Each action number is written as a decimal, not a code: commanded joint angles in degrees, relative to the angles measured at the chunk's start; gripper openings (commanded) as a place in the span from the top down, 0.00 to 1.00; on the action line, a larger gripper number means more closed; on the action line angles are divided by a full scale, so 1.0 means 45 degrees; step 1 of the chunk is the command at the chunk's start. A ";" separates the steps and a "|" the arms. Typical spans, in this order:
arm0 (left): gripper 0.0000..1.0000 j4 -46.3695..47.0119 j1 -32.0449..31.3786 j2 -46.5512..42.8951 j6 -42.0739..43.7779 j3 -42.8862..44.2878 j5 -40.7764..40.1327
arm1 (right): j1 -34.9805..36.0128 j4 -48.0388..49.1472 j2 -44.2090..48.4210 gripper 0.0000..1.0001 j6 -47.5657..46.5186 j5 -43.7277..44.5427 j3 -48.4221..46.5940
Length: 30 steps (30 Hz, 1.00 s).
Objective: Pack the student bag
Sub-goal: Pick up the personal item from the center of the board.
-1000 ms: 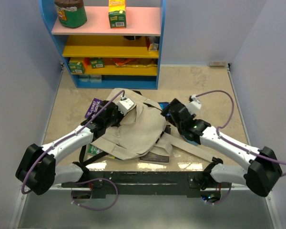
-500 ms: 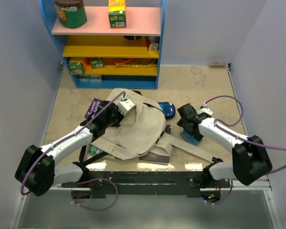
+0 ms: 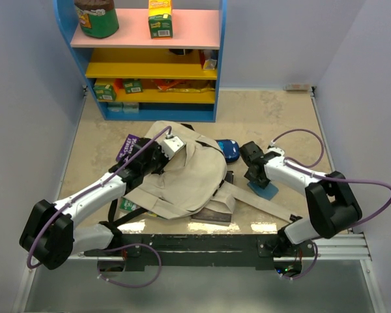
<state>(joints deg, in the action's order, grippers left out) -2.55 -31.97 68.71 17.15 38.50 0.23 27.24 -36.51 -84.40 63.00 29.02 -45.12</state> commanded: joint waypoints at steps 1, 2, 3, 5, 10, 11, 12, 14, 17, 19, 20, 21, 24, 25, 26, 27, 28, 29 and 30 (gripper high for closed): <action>1.00 0.0253 0.0033 -0.0327 0.0213 0.0370 0.0125 | -0.0078 0.0476 -0.0385 0.62 0.0081 -0.0080 -0.0031; 1.00 0.0234 0.0033 -0.0346 0.0232 0.0370 0.0125 | -0.0078 0.0554 -0.0366 0.67 0.0101 -0.0177 0.0008; 1.00 0.0234 0.0033 -0.0346 0.0252 0.0370 0.0105 | -0.0058 0.0613 -0.0365 0.76 0.0101 -0.0217 0.0066; 1.00 0.0253 0.0033 -0.0366 0.0310 0.0370 0.0047 | -0.0058 0.0731 -0.0307 0.85 0.0082 -0.0276 0.0086; 1.00 0.0312 0.0033 -0.0425 0.0389 0.0253 -0.0031 | -0.0058 0.0478 0.0297 1.00 -0.0113 -0.0276 -0.0343; 1.00 0.0312 0.0053 -0.0425 0.0369 0.0253 -0.0012 | -0.0078 0.0400 0.0531 1.00 -0.0249 -0.0199 -0.0460; 1.00 0.0312 0.0033 -0.0425 0.0369 0.0291 -0.0012 | -0.0058 0.0360 0.0765 1.00 -0.0328 -0.0159 -0.0712; 1.00 0.0292 0.0033 -0.0405 0.0311 0.0409 -0.0012 | -0.0039 0.0223 0.1702 1.00 -0.0581 -0.0236 -0.1200; 1.00 0.0195 0.0033 -0.0366 0.0213 0.0662 -0.0031 | 0.0234 0.0262 0.3049 1.00 -0.0913 -0.0393 -0.1844; 1.00 0.0175 0.0033 -0.0347 0.0174 0.0818 -0.0012 | 0.0661 0.0360 0.3675 1.00 -0.1051 -0.0354 -0.2158; 1.00 0.0137 0.0053 -0.0327 0.0077 0.0877 -0.0012 | 0.0858 0.0437 0.4142 1.00 -0.1245 -0.0373 -0.2489; 1.00 0.0078 0.0111 -0.0327 0.0018 0.0955 -0.0012 | 0.1111 0.0786 0.4340 1.00 -0.1440 -0.0374 -0.2589; 1.00 -0.0078 0.0247 -0.0308 -0.0372 0.1248 -0.0012 | 0.2283 0.1566 0.4771 1.00 -0.2046 -0.0510 -0.2960; 1.00 -0.0137 0.0287 -0.0307 -0.0470 0.1384 0.0007 | 0.2904 0.1938 0.4849 1.00 -0.2163 -0.0626 -0.2961; 1.00 -0.0234 0.0345 -0.0288 -0.0664 0.1463 0.0085 | 0.3258 0.2445 0.4946 1.00 -0.2667 -0.0860 -0.2864; 1.00 -0.0274 0.0365 -0.0268 -0.0743 0.1502 0.0124 | 0.3629 0.3146 0.4986 1.00 -0.2711 -0.0823 -0.2824; 1.00 -0.0313 0.0404 -0.0268 -0.0821 0.1541 0.0183 | 0.4329 0.3617 0.4967 1.00 -0.2886 -0.0919 -0.2747; 1.00 -0.0313 0.0462 -0.0249 -0.0919 0.1561 0.0222 | 0.4626 0.4028 0.4967 1.00 -0.3023 -0.1036 -0.2649; 1.00 -0.0332 0.0502 -0.0249 -0.0978 0.1561 0.0280 | 0.4900 0.4805 0.4967 1.00 -0.3024 -0.1096 -0.2629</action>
<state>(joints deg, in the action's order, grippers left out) -5.72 -30.72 68.64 15.46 41.76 0.43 43.90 -26.96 -62.30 53.54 26.13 -56.93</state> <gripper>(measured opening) 0.039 0.020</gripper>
